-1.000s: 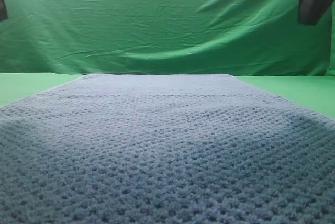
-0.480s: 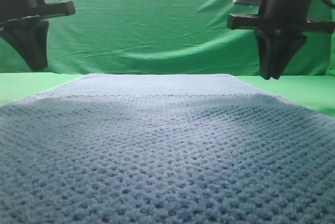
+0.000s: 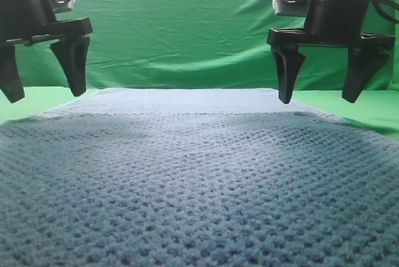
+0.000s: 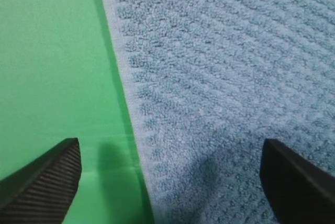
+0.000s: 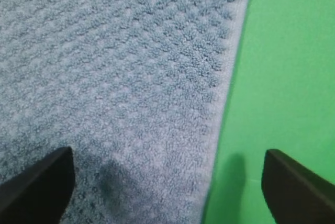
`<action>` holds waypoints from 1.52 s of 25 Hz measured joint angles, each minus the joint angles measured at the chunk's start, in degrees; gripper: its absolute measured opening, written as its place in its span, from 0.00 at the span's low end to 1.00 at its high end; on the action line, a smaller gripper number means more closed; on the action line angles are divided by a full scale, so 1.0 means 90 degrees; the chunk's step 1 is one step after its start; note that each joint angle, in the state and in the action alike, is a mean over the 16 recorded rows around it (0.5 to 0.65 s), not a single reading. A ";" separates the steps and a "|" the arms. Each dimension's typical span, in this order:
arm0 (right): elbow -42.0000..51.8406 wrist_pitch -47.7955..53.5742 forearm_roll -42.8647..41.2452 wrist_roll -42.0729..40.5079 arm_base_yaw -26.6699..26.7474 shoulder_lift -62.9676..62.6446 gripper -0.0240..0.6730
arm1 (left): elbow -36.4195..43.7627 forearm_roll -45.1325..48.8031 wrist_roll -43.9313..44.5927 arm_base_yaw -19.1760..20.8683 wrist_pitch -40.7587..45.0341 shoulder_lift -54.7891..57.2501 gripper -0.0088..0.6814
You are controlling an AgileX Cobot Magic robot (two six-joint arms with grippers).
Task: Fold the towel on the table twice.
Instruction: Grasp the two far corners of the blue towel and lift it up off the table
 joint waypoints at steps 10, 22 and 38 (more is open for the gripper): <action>-0.0031 -0.0049 -0.0006 0.0001 0.0018 0.0242 0.94 | -0.0061 0.0159 -0.0061 -0.0063 0.0072 0.0280 0.94; -0.0108 -0.0089 -0.0017 -0.0028 0.0041 0.0381 0.80 | -0.0197 0.0700 -0.0179 -0.0387 0.0248 0.0534 0.82; -0.0161 -0.0177 0.0161 -0.0047 0.0103 0.0412 0.10 | -0.0523 0.0202 -0.0257 -0.0459 0.0445 0.0755 0.08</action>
